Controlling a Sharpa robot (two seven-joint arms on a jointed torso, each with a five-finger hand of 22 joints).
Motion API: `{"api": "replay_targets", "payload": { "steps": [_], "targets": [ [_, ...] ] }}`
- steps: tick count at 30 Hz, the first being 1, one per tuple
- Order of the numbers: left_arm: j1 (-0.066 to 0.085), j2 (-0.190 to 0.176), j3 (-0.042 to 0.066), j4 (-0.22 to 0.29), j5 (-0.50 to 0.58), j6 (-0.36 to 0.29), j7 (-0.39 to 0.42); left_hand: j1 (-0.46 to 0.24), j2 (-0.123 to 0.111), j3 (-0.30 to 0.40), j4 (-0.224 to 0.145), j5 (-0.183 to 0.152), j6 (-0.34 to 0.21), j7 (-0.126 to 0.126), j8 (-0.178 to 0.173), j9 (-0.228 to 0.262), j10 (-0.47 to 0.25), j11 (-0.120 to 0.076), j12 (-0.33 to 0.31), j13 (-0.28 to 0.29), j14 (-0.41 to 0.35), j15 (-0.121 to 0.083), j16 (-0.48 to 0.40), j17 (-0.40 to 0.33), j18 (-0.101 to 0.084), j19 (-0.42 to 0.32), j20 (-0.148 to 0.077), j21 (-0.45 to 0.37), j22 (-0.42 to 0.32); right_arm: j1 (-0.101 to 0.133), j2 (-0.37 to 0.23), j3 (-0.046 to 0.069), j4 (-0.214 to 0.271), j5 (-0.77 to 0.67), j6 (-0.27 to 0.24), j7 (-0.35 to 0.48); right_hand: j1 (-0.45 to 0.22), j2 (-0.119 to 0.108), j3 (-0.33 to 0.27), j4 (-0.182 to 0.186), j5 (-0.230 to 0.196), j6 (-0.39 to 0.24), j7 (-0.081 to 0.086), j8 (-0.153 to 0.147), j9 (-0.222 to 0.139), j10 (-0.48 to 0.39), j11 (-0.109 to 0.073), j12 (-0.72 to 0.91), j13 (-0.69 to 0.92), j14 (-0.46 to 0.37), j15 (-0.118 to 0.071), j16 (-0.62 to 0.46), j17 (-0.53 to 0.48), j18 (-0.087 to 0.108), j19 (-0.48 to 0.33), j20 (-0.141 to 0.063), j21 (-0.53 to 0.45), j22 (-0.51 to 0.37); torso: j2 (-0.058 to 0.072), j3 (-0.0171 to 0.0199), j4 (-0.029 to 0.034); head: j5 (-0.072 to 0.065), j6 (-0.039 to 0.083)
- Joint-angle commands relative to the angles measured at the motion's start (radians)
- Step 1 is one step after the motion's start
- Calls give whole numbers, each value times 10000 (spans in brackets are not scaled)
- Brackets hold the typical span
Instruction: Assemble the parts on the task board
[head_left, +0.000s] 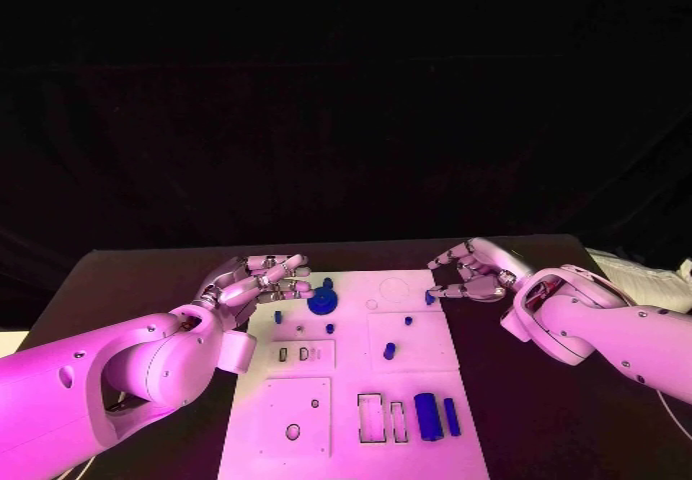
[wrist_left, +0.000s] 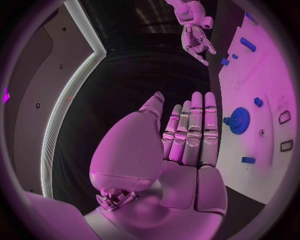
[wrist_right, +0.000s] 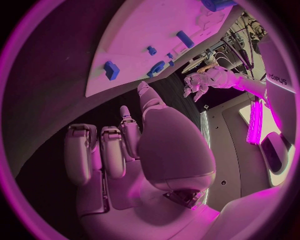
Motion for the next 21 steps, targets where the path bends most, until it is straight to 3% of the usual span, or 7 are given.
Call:
{"api": "replay_targets", "payload": {
  "steps": [1, 5, 21],
  "targets": [
    [-7, 22, -5, -16, 17, 239, 75, -10, 81, -11, -72, -32, 2, 56, -56, -5, -5, 43, -66, -10, 23, 80, -37, 20, 120, 40, 33, -58, -12, -69, 21, 3, -157, -211, 377, 295, 106, -2, -27, -58, -51, -122, 8, -32, -18, -97, -5, -50, 561, 916, 58, -26, 2101, -115, 33, 38, -64, 263, 5, -5, 11, -15, -43],
    [-14, 24, -10, -34, 17, 242, 76, -8, 83, -9, -76, -32, 2, 54, -59, -5, -6, 43, -68, -10, 24, 80, -41, 23, 120, 41, 34, -59, -14, -146, 92, 3, -386, -444, 421, 244, 105, -5, -38, -64, -53, -145, 12, -33, -20, -103, -1, -64, 553, 917, 61, -25, 2104, -113, 29, 40, -69, 253, 18, 21, 20, -13, -52],
    [-23, 38, -14, -43, 17, 256, 74, -8, 83, -9, -76, -32, 2, 54, -59, -5, -6, 43, -68, -10, 24, 80, -41, 23, 120, 41, 34, -59, -14, -328, 621, 6, -1068, -825, 580, 79, 209, 205, 10, -159, -55, -106, 17, 39, 14, -87, 1, -46, 574, 924, 70, -10, 2135, -114, 36, 56, -68, 265, 7, -16, 70, -33, -125]
  ]
}}
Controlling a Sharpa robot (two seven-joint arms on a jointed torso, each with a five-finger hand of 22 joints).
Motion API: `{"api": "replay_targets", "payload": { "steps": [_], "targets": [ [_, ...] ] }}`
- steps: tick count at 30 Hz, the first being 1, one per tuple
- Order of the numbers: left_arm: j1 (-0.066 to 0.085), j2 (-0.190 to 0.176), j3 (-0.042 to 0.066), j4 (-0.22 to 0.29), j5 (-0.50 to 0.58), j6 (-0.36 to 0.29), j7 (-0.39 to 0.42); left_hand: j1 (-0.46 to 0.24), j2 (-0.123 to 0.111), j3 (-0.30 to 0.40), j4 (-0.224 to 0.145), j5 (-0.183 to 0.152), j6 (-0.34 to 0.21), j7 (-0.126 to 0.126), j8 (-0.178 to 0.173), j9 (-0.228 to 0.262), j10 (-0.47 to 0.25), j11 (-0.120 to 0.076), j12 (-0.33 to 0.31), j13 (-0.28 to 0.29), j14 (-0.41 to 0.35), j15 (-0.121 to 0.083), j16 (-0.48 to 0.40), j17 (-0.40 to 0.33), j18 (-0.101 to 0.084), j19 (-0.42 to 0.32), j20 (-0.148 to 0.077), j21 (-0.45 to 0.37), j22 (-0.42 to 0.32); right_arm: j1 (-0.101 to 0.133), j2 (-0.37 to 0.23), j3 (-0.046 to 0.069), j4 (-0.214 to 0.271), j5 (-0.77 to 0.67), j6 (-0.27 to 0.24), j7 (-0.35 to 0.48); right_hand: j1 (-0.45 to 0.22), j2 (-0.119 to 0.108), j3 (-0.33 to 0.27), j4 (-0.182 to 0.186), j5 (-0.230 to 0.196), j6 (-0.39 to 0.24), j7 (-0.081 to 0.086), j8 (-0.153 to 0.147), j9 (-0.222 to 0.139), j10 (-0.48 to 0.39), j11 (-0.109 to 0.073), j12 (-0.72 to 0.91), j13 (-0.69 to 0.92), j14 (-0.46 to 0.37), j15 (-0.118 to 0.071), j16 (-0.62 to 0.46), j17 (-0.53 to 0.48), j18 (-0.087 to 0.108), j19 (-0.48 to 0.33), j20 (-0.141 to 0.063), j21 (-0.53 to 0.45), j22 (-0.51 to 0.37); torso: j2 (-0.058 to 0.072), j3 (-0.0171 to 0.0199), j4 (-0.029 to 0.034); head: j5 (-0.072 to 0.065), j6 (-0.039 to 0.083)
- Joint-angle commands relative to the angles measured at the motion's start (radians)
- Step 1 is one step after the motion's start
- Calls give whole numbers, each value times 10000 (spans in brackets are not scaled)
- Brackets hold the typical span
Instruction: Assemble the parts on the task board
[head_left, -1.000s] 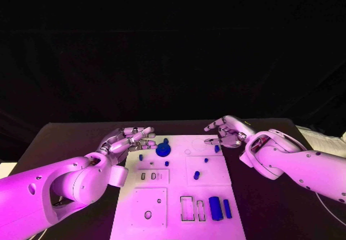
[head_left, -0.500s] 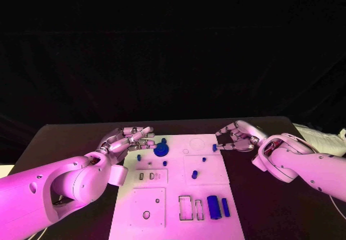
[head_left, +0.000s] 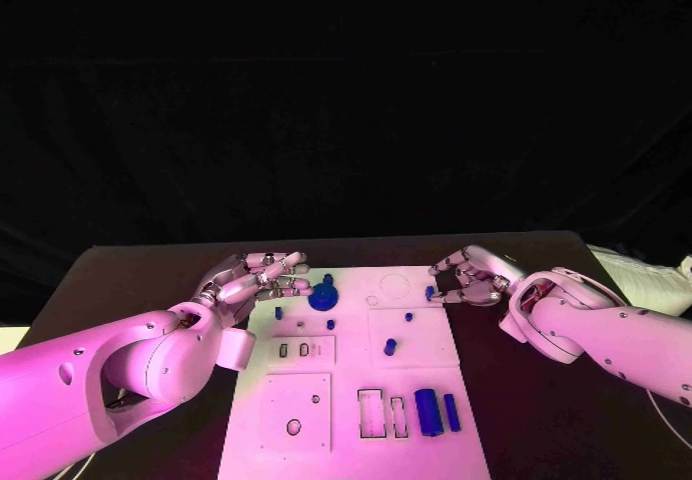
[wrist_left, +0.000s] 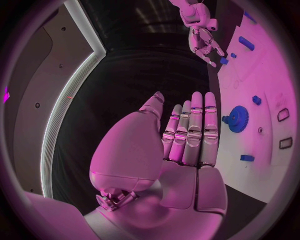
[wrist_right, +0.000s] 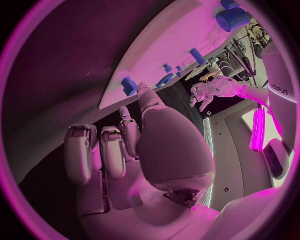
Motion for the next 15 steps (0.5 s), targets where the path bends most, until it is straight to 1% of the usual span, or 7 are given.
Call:
{"api": "replay_targets", "payload": {
  "steps": [1, 7, 11, 15],
  "targets": [
    [0, 22, 3, 4, 17, 215, 73, -8, 83, -8, -77, -33, 2, 54, -59, -5, -6, 43, -68, -10, 23, 80, -41, 11, 119, 41, 34, -60, -15, -57, 103, 2, -94, -299, 267, -19, 63, 64, 4, -95, -59, 65, 6, 43, 17, -45, -37, 5, 268, 910, 53, -8, 2131, -114, 38, 56, -27, 272, -6, -10, 22, -1, -25],
    [-1, 25, 3, -7, 17, 218, 72, -8, 83, -8, -77, -33, 2, 54, -59, -5, -6, 43, -68, -10, 23, 80, -41, 11, 119, 41, 34, -60, -15, -157, 251, 2, -219, -387, 381, -35, 74, 144, 26, -147, -118, 279, -27, 110, 49, -24, -62, 39, 295, 914, 36, 0, 2147, -116, 45, 47, -23, 283, -2, -13, 40, 22, -74],
    [-2, 25, 3, -11, 17, 217, 72, -8, 83, -8, -77, -33, 2, 54, -59, -5, -6, 43, -68, -10, 23, 80, -41, 11, 119, 41, 34, -60, -15, -184, 309, 3, -281, -411, 413, -47, 77, 218, 58, -178, -174, 428, -56, 141, 61, -6, -89, 68, 318, 919, 15, 10, 2167, -119, 55, 32, -15, 301, -4, -19, 33, 39, -82],
    [-2, 22, 3, -8, 17, 219, 69, -5, 85, -8, -86, -34, 1, 55, -66, -4, -7, 43, -74, -10, 26, 80, -51, 20, 119, 44, 34, -64, -19, -194, 341, 3, -338, -422, 433, -63, 110, 356, 156, -228, -382, 653, -107, 181, 74, 16, -133, 102, 346, 924, -21, 22, 2189, -124, 69, 2, -4, 328, 0, -22, 37, 36, -92]
  ]
}}
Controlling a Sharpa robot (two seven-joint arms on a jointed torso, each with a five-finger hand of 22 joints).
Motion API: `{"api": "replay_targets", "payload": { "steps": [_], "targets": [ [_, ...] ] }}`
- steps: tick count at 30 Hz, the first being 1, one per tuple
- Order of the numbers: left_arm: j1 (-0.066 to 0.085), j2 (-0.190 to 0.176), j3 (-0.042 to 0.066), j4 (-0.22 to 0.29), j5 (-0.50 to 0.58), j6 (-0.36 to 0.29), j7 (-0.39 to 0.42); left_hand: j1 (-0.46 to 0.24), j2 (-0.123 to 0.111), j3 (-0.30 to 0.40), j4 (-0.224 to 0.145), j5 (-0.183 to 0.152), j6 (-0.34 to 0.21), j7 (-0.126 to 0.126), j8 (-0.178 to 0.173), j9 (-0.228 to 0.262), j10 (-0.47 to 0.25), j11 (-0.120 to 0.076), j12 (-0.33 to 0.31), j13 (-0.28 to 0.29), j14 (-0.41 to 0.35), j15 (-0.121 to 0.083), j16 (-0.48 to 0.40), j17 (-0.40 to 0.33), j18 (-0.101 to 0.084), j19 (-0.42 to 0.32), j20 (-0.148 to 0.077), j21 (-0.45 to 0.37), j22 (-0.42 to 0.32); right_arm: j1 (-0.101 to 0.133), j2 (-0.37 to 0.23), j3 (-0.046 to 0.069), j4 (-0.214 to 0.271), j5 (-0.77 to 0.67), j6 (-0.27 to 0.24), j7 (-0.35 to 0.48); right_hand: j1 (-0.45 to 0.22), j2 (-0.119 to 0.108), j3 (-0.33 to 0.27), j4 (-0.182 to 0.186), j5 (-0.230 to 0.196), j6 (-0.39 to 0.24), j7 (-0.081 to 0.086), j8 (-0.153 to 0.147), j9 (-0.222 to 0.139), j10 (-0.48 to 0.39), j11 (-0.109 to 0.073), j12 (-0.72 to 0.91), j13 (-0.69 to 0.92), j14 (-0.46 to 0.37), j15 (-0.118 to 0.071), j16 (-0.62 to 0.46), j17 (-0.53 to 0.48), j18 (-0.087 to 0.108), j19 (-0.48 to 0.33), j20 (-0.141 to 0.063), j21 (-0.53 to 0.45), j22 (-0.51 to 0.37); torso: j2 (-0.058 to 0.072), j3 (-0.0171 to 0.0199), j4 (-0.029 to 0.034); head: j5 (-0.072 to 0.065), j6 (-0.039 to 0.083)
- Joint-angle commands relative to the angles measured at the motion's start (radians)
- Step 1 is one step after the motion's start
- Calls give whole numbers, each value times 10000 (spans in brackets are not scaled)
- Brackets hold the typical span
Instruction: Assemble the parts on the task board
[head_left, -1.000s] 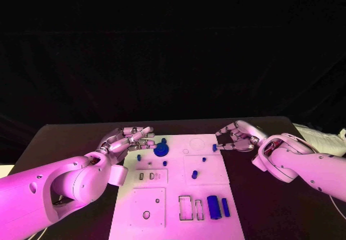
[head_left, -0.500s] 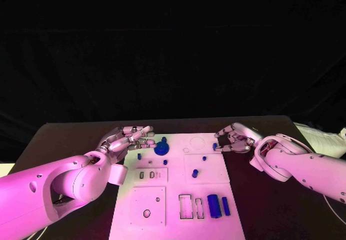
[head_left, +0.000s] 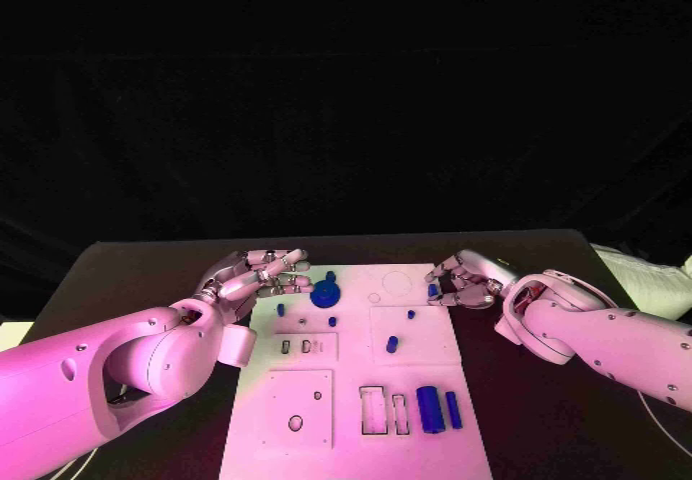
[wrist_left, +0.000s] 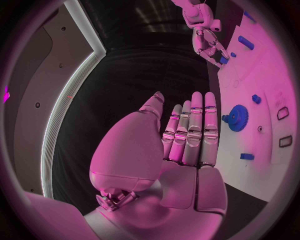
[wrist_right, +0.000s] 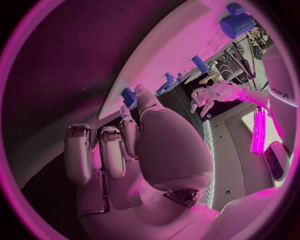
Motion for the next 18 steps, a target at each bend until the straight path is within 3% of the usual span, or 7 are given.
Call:
{"api": "replay_targets", "payload": {
  "steps": [1, 18],
  "targets": [
    [1, 17, 4, 13, 17, 209, 68, -5, 85, 21, -57, -34, 1, 55, -67, -4, -7, 43, -31, -10, -11, 44, -51, 11, 120, 44, 34, -64, -8, -26, 26, -4, -40, -188, 237, -38, 31, 194, 62, -59, -129, 173, -36, 60, 20, 27, -95, 50, -119, 913, -50, 29, 2203, -124, 71, -9, -2, 332, -1, 0, 5, -6, -17],
    [1, 5, 4, 13, 17, 205, 53, 2, 91, 25, -66, -32, -1, 59, -74, -5, -11, 45, -38, -10, -9, 44, -60, 18, 121, 46, 34, -67, -12, -32, 88, -1, -66, -126, 253, -59, 77, 760, 702, -313, -1106, 1385, -464, 388, 128, 166, -437, 275, 60, 959, -333, 140, 2401, -169, 176, -255, 96, 557, -1, -7, 50, -47, -53]
  ]
}}
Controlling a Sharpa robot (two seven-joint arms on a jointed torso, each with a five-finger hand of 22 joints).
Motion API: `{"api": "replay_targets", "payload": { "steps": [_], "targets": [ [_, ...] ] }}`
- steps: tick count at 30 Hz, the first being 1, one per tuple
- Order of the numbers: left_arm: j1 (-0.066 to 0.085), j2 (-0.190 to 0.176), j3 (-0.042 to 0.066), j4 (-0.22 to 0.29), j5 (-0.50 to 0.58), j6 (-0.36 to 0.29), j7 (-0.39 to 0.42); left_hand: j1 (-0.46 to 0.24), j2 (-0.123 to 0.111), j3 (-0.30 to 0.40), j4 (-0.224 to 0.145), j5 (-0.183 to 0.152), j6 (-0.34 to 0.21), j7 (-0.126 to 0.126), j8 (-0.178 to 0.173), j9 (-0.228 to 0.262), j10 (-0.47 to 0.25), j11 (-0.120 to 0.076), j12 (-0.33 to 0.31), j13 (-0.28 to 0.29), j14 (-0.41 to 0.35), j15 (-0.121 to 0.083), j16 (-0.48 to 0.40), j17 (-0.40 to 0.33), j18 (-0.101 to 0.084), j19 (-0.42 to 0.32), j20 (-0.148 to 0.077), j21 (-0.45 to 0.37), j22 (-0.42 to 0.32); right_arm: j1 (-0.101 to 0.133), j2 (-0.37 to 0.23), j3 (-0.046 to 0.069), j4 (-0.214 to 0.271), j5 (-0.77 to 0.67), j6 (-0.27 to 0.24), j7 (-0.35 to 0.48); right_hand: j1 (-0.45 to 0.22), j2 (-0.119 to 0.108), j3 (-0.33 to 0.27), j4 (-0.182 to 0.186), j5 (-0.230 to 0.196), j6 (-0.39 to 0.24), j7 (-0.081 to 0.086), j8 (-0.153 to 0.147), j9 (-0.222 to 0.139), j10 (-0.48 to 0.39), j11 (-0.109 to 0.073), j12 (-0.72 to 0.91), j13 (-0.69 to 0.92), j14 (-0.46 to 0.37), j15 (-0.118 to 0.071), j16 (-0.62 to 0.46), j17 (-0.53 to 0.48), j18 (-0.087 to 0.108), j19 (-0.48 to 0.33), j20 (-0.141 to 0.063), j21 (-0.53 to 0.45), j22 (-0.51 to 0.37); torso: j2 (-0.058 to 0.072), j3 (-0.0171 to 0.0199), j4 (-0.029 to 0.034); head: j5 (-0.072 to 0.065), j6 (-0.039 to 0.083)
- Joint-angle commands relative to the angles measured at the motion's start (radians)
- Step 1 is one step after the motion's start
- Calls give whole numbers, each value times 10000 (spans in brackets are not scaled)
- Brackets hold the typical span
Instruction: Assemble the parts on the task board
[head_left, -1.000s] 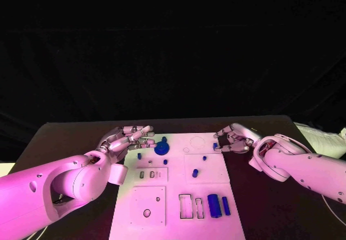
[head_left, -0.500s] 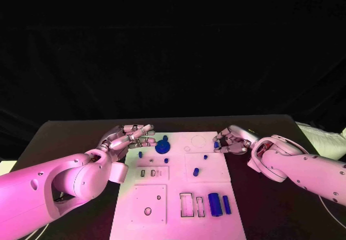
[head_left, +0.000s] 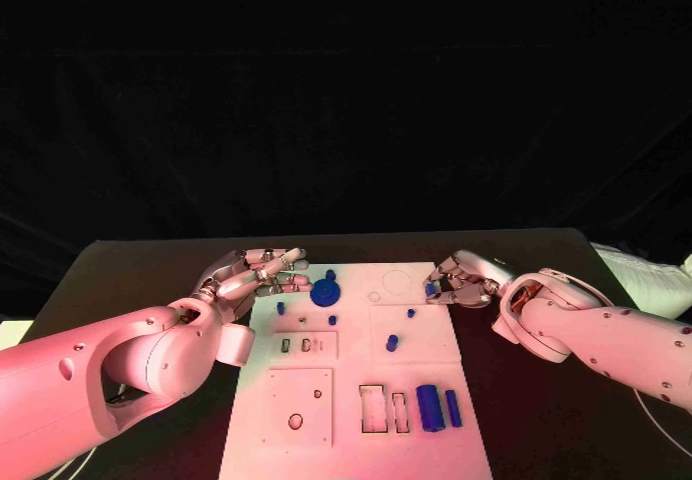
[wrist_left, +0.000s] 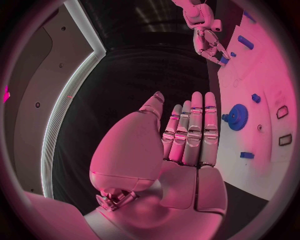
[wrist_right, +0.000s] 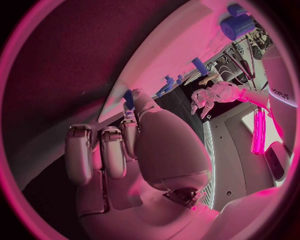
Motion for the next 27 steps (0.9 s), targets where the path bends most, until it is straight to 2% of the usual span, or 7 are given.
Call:
{"api": "replay_targets", "payload": {
  "steps": [1, 7, 11, 20, 23, 25, 27],
  "targets": [
    [2, 11, 4, 12, 17, 197, 56, 2, 91, 21, -63, -32, -1, 59, -34, -5, -10, 45, -33, -10, -9, 44, -60, 17, 121, 46, 34, -67, -13, -12, 20, -2, -5, -89, 27, -79, 82, 258, 112, -24, -73, 229, -100, 131, 84, 215, -247, 67, -700, 1008, -74, 52, 2418, -172, 161, -105, 51, 568, 2, -2, 19, -12, -17],
    [2, 3, 4, -9, 17, 199, 50, 11, 101, 29, -70, -30, -1, 59, -38, -4, -11, 45, -36, -10, -8, 44, -65, 21, 121, 48, 34, -69, -15, -11, 16, 28, 42, -120, -551, -242, 144, 453, 362, -175, -354, 444, -230, 226, 141, 300, -361, 234, -585, 1027, -174, 102, 2504, -183, 189, -201, 77, 622, -4, -7, 25, 3, -37],
    [2, 2, 4, -65, 17, 197, 45, 18, 108, 34, -75, -29, -1, 60, -40, -4, -12, 45, -38, -10, -6, 44, -69, 24, 121, 49, 34, -70, -16, -8, -21, 82, 293, -39, -654, -366, 80, 525, 449, -192, -460, 462, -252, 237, 157, 335, -381, 297, -540, 1032, -198, 113, 2523, -188, 198, -232, 84, 640, -12, -11, 50, 10, -35],
    [2, -9, 3, -288, 17, 212, 89, 18, 108, 34, -75, -29, -1, 60, -40, -4, -12, 45, -38, -10, -6, 44, -69, 24, 121, 49, 34, -70, -16, 55, 108, 140, 1975, -175, -758, -1543, -336, 499, 443, -70, -620, 420, -252, 207, 167, 310, -384, 174, -598, 1027, -210, 101, 2503, -177, 179, -261, 57, 583, -42, -48, 59, 139, -56],
    [2, 11, 3, -402, 17, 232, 106, 18, 108, 34, -75, -29, -1, 60, -40, -4, -12, 45, -38, -10, -6, 44, -69, 24, 121, 49, 34, -70, -16, 79, 349, 141, 2278, -685, -719, -2025, -363, 489, 439, -63, -621, 417, -252, 204, 168, 309, -384, 167, -600, 1025, -210, 96, 2496, -174, 174, -262, 52, 571, -92, -89, 91, 149, -114],
    [2, 24, 3, -479, 17, 234, 111, 30, 116, 43, -86, -27, -2, 61, -45, -4, -14, 46, -42, -10, -5, 44, -76, 30, 121, 51, 34, -73, -19, 91, 557, 132, 2356, -1190, -604, -2275, -409, 493, 442, -46, -607, 412, -252, 198, 168, 292, -384, 113, -631, 1022, -210, 89, 2483, -171, 166, -263, 43, 553, -139, -136, 155, 116, -167],
    [2, 13, 2, -518, 17, 233, 113, 30, 116, 43, -86, -27, -2, 61, -45, -4, -14, 46, -42, -10, -5, 44, -76, 30, 121, 51, 34, -73, -19, 98, 804, 93, 2374, -1617, -489, -2474, -456, 491, 440, -27, -599, 407, -250, 192, 167, 285, -383, 87, -645, 1021, -210, 84, 2476, -171, 167, -264, 43, 555, -178, -189, 190, 116, -216]
  ]
}}
